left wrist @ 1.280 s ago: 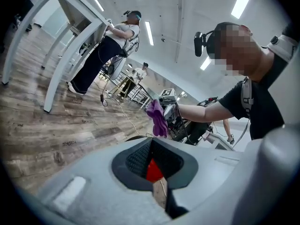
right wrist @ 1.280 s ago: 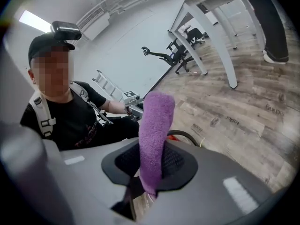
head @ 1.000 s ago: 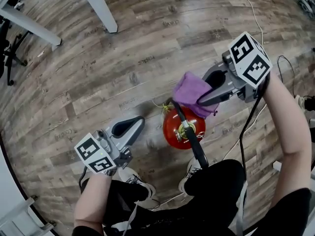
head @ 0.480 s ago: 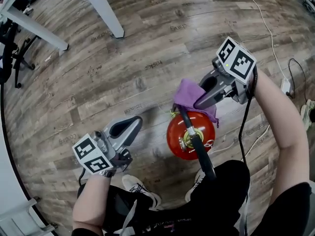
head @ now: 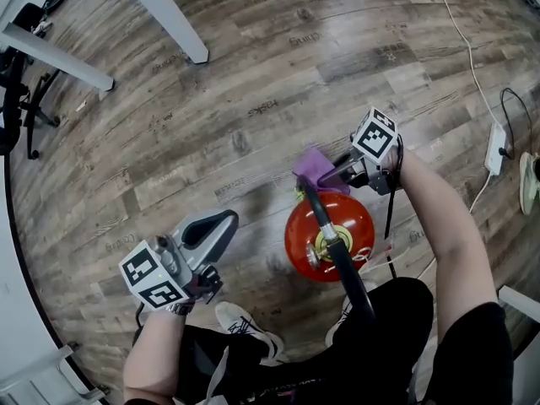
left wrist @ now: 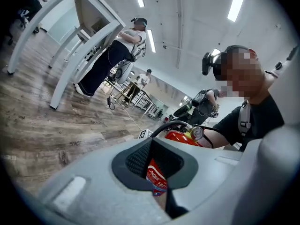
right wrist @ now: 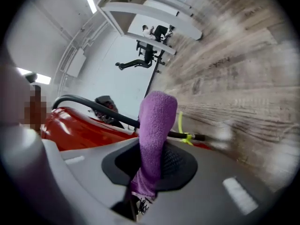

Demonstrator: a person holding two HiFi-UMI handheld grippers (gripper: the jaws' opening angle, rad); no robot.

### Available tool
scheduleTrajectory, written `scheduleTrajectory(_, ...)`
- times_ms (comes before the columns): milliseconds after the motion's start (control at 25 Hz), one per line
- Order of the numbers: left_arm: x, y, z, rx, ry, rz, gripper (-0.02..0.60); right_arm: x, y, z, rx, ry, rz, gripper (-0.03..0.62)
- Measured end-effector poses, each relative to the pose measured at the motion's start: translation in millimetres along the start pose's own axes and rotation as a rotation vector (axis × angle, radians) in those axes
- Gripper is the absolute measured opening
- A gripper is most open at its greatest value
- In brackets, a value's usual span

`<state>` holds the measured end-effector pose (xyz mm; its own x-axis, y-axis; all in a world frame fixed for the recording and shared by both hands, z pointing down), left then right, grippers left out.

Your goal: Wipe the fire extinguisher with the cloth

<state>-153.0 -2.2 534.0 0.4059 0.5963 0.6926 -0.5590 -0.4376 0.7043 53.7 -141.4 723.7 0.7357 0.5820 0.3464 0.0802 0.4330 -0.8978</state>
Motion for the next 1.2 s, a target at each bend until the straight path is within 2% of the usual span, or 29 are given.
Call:
scheduleTrajectory(280,17.0,1.5,-26.1,-0.083,0.045,-0.004,-0.003,58.0,-100.2,29.7,0.246,-0.084,0.170,0.074)
scheduleTrajectory(400,19.2,0.7,-32.9,-0.109,0.045,-0.003,-0.003,62.2,-113.0,33.9,0.266,-0.155,0.199,0.074)
scheduleTrajectory(520,15.7,-5.1,-31.0,-0.101,0.030,0.007,-0.003,56.5,-102.1,30.9,0.271,-0.150,0.148,0.074)
scheduleTrajectory(680,10.3,-13.1,-24.1,-0.071,0.004,0.014,-0.003,32.2,-45.6,14.4,0.176,-0.175,0.026,0.074)
scheduleTrajectory(840,3.8,-18.1,-7.4,-0.026,-0.001,0.041,-0.003,-2.5,38.7,-21.1,0.116,-0.285,-0.146,0.075)
scheduleTrajectory(1000,0.0,-19.9,12.5,0.029,-0.014,0.038,-0.003,-23.4,125.1,-59.6,0.126,-0.409,-0.281,0.075)
scheduleTrajectory(1200,-1.5,-20.9,38.4,0.088,-0.010,0.023,-0.003,-28.5,209.9,-88.9,0.171,-0.470,-0.427,0.075)
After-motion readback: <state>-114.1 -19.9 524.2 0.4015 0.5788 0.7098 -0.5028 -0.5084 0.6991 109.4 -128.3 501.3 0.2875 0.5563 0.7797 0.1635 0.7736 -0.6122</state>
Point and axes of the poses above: the fingertips, and each gripper's own axes: z forward along the fingers, y to its left, x out of its underside, the point moved 6 cm from there along -z, backward along the fingers, and after that the axes turned 7 degrees about -z, right-handed, at the moved point
